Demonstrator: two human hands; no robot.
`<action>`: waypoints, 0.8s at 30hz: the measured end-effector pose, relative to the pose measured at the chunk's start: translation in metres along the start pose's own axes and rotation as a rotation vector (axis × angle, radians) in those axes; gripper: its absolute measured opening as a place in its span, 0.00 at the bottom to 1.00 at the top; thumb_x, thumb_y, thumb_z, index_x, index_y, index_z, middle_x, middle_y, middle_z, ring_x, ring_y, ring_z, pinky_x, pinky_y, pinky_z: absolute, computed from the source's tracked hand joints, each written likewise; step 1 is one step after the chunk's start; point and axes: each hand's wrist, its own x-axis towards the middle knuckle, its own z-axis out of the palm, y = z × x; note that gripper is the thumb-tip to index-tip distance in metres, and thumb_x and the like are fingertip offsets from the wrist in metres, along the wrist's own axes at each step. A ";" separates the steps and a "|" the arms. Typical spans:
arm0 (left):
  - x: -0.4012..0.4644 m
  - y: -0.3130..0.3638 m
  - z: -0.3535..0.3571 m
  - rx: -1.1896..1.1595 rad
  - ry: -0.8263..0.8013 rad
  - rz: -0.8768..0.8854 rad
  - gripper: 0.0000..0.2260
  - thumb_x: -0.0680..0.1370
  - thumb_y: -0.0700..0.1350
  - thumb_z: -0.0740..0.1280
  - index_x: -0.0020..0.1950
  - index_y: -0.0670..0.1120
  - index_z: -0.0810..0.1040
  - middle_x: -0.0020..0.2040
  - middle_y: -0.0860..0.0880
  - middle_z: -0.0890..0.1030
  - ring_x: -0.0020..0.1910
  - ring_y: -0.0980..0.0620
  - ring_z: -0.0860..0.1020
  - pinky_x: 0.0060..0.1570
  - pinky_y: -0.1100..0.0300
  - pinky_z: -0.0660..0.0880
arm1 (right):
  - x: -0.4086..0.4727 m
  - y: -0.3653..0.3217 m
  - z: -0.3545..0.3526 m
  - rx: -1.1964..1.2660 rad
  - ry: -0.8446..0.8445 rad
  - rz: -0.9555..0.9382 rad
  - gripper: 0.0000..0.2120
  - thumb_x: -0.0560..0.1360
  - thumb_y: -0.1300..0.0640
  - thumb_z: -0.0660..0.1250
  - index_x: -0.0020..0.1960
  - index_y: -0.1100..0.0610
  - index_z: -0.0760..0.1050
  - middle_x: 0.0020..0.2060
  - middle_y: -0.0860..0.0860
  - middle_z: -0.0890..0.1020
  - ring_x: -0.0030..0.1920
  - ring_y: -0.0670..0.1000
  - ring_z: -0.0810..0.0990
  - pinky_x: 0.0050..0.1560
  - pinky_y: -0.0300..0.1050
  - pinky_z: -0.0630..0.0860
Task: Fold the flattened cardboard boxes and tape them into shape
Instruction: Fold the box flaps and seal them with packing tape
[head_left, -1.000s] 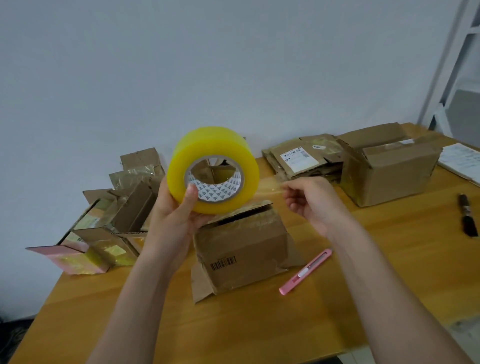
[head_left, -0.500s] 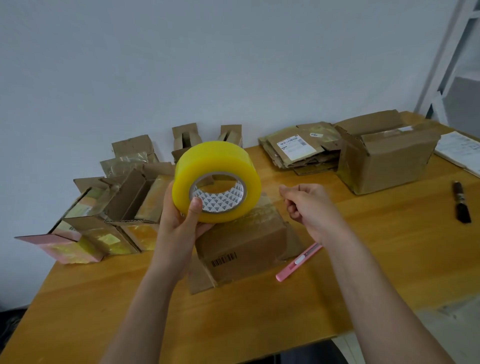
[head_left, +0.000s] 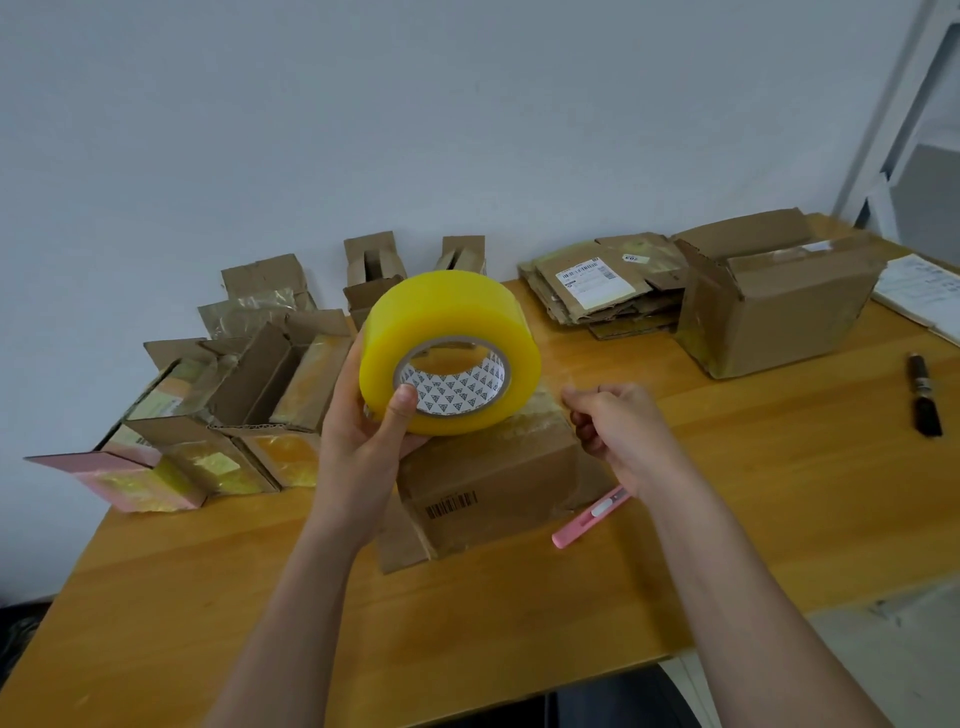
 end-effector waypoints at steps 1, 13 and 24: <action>0.000 0.000 0.000 0.003 0.003 -0.003 0.28 0.75 0.50 0.64 0.76 0.49 0.65 0.64 0.51 0.78 0.61 0.54 0.79 0.46 0.61 0.80 | 0.000 0.000 0.000 0.001 0.004 0.001 0.08 0.78 0.59 0.68 0.41 0.60 0.74 0.30 0.51 0.72 0.29 0.47 0.68 0.28 0.39 0.64; 0.006 -0.001 0.007 0.091 -0.055 -0.064 0.16 0.75 0.52 0.66 0.63 0.56 0.73 0.55 0.57 0.82 0.55 0.59 0.81 0.52 0.60 0.81 | -0.001 -0.005 0.005 -0.125 0.012 0.096 0.13 0.77 0.49 0.69 0.44 0.58 0.72 0.30 0.51 0.72 0.25 0.45 0.65 0.24 0.38 0.61; 0.005 0.001 0.003 0.081 -0.085 -0.104 0.14 0.75 0.53 0.65 0.60 0.59 0.73 0.58 0.53 0.80 0.57 0.57 0.80 0.53 0.59 0.80 | 0.005 -0.002 0.014 0.069 -0.043 0.152 0.19 0.75 0.48 0.71 0.51 0.64 0.76 0.45 0.60 0.85 0.44 0.58 0.83 0.50 0.54 0.80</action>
